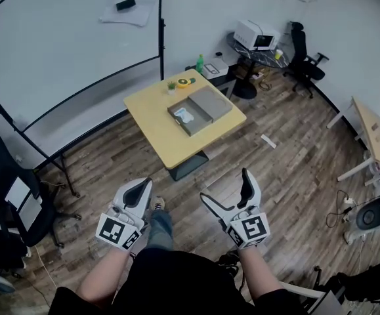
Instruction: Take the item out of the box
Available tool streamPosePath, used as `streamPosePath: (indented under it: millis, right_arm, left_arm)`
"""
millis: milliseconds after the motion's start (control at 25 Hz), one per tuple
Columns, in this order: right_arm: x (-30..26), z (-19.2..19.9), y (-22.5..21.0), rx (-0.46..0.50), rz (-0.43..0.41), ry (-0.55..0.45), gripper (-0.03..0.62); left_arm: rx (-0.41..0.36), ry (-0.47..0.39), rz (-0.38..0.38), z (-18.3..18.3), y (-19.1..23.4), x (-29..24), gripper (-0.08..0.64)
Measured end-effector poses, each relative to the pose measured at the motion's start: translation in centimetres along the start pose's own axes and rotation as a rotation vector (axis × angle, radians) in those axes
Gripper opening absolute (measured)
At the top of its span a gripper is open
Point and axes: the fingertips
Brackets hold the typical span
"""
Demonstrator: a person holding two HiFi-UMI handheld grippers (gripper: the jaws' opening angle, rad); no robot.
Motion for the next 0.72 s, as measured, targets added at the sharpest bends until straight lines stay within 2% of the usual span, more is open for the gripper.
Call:
streamPosePath:
  millis: [480, 720]
  right_arm:
    - [-24.0, -0.8, -5.6, 0.035, 0.036, 0.074, 0.598]
    - [-33.3, 0.3, -8.5, 0.027, 0.041, 0.14, 0.597]
  left_arm:
    - [0.044, 0.026, 0.094, 2.0, 20.7, -14.6, 0.0]
    - [0.078, 0.03, 0.139, 3.5, 28.2, -20.8, 0.0]
Point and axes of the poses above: the fingertips, and each gripper's own axes: x backward along the fingers, y to its left, z out of its underside, and after that the axes turned 10 degrees about z, right-handed
